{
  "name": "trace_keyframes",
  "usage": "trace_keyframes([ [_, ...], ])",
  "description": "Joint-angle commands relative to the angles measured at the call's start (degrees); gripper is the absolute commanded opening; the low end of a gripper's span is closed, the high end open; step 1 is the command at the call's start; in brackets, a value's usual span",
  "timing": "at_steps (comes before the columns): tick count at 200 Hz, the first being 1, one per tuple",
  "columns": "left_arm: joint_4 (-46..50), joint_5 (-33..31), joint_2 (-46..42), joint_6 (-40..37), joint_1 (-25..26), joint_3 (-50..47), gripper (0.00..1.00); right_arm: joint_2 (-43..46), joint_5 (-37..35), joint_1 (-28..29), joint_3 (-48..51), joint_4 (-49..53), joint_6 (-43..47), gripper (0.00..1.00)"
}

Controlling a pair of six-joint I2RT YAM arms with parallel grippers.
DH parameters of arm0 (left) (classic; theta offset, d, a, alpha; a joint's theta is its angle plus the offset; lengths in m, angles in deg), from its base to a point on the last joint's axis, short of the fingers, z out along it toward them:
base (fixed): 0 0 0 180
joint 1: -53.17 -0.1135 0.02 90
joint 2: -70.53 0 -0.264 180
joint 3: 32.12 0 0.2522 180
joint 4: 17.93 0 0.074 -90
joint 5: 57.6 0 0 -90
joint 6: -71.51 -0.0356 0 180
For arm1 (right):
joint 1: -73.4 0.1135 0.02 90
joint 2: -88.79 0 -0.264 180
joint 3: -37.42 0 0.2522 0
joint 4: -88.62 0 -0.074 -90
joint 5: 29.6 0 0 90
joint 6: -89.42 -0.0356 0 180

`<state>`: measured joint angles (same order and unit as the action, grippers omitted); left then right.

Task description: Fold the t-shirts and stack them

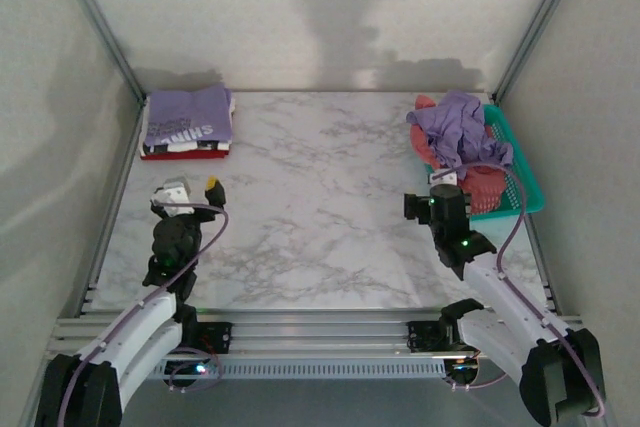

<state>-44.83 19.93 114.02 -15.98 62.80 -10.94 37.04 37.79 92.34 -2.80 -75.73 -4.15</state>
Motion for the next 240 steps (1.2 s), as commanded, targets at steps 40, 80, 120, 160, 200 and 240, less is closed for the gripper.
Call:
trace_keyframes([
  [40, -23.6, -2.4, 10.8, 0.2, -4.9, -6.1, 1.0, -7.0, -0.6, -5.0, 7.4, -29.4, 3.6, 0.99],
  [80, -38.5, -0.2, 25.9, -0.1, -7.9, -6.7, 1.0, -14.5, 2.1, -6.6, 10.1, -40.9, 4.5, 0.99],
  [120, -45.6, 6.5, 34.7, -0.2, -10.7, -5.8, 1.0, -23.6, 3.4, -8.2, 11.3, -51.7, 5.7, 0.99],
  [160, -52.4, 11.5, 42.8, -1.7, -11.1, -5.7, 1.0, -29.9, 10.9, -10.8, 10.7, -56.7, 5.2, 0.99],
  [200, -45.1, 13.1, 43.6, -2.4, -11.1, -1.4, 1.0, -35.4, 12.7, -11.1, 8.4, -57.0, 5.3, 0.99],
  [240, -33.7, 7.1, 44.4, 0.8, -11.8, 5.1, 1.0, -36.2, 15.9, -14.5, 3.6, -48.6, 2.3, 0.99],
])
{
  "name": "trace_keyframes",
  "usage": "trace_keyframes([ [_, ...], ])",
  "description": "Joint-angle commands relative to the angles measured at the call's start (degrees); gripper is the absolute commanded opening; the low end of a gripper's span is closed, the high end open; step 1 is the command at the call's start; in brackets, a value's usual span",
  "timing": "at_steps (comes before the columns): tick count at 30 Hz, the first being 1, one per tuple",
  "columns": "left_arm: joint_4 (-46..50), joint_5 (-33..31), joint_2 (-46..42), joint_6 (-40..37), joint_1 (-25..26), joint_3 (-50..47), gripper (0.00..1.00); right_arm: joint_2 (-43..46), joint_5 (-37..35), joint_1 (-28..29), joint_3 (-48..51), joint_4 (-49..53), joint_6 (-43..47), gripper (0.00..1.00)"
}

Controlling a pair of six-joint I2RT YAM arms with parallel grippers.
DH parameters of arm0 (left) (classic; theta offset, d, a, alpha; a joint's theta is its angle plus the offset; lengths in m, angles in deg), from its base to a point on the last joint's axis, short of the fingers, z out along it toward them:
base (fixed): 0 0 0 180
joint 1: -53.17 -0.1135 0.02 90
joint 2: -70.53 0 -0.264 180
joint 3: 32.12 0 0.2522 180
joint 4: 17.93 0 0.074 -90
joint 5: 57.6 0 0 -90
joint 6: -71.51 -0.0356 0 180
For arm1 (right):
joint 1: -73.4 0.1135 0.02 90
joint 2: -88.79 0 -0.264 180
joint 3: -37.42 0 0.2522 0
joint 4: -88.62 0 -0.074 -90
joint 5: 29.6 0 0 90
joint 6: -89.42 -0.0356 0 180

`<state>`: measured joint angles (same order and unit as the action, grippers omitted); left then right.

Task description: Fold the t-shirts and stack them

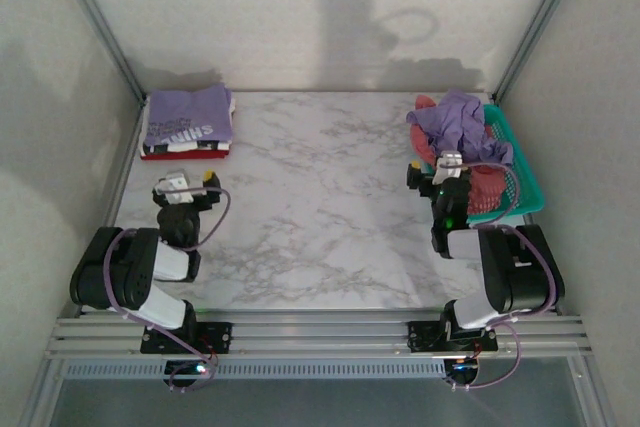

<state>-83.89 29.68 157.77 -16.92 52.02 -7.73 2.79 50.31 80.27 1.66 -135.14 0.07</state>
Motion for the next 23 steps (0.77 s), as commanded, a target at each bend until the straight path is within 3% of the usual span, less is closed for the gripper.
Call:
trace_keyframes([
  [1, 5.4, -2.7, 0.6, 1.8, -1.0, 1.9, 1.0, -2.0, 3.4, -2.4, -0.8, 10.8, -1.9, 0.99],
  [23, 5.1, -2.9, 0.6, 1.5, -0.8, 1.8, 1.0, -2.0, 4.4, -3.0, -1.0, 11.1, -2.1, 0.99],
])
